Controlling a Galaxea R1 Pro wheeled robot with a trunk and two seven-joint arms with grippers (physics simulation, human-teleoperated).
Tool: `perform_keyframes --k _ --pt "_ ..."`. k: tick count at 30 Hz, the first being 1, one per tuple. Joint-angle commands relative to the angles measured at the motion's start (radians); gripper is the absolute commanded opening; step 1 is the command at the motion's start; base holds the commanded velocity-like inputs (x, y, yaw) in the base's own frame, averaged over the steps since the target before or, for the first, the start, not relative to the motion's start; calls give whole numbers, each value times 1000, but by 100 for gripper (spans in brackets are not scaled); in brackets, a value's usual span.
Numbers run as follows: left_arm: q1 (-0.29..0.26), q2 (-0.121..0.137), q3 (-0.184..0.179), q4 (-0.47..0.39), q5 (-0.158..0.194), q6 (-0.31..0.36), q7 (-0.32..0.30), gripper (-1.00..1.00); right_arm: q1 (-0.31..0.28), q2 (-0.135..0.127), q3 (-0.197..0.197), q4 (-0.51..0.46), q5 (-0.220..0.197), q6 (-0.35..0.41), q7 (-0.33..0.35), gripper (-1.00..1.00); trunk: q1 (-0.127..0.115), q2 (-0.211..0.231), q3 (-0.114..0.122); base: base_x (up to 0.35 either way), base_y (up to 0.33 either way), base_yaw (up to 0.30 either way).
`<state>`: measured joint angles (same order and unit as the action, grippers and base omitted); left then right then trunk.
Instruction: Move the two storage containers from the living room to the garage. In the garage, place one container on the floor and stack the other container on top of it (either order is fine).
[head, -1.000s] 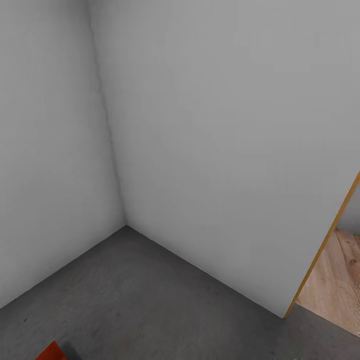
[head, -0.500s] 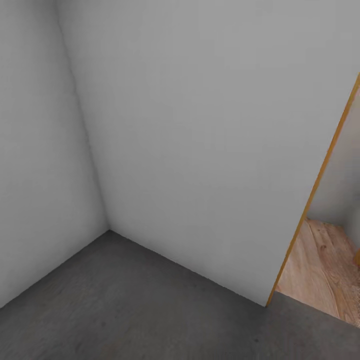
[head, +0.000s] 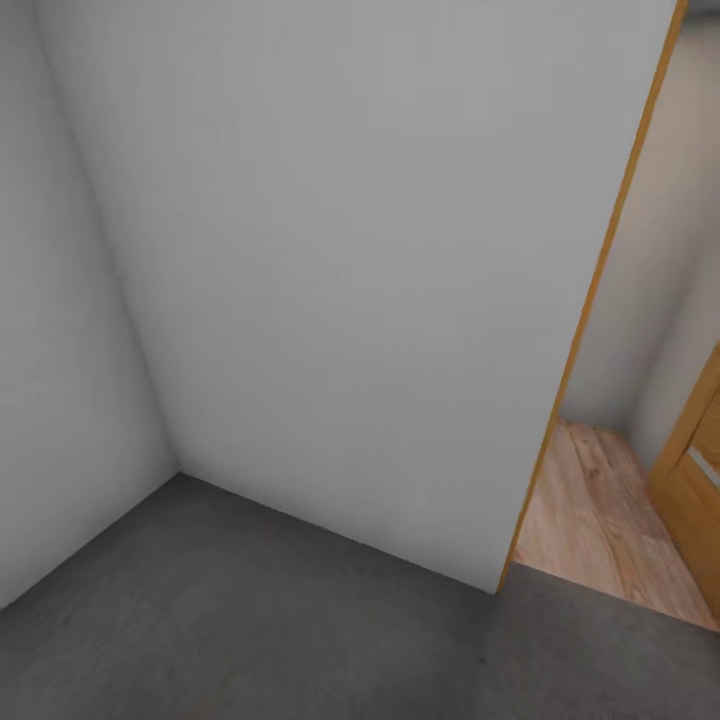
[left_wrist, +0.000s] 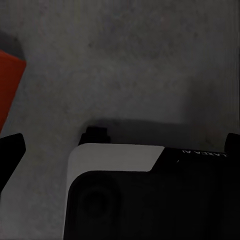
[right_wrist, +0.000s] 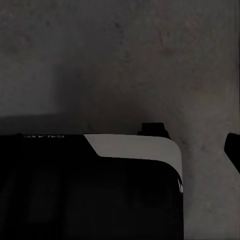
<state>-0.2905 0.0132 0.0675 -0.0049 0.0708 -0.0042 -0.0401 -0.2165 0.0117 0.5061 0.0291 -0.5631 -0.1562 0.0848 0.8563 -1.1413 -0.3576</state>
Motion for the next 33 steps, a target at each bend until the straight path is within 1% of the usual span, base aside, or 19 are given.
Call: perform_keyframes --k 1,22,27,33 --pt "-1 0 6 0 7 0 -4 100 -1 1 6 3 -11 -5 6 100 0 -1 -1 0 0 -253" --pt "-1 -1 5 0 6 0 -4 100 -1 1 6 3 -11 -5 5 100 0 -1 -1 0 0 -253" --pt "0 -13 5 0 6 1 -3 100 -1 0 6 3 -11 -5 6 100 0 -1 -1 0 0 -253" --pt "0 -16 3 0 6 1 -3 100 -1 -1 6 3 -11 -5 6 100 0 -1 -1 0 0 -254"
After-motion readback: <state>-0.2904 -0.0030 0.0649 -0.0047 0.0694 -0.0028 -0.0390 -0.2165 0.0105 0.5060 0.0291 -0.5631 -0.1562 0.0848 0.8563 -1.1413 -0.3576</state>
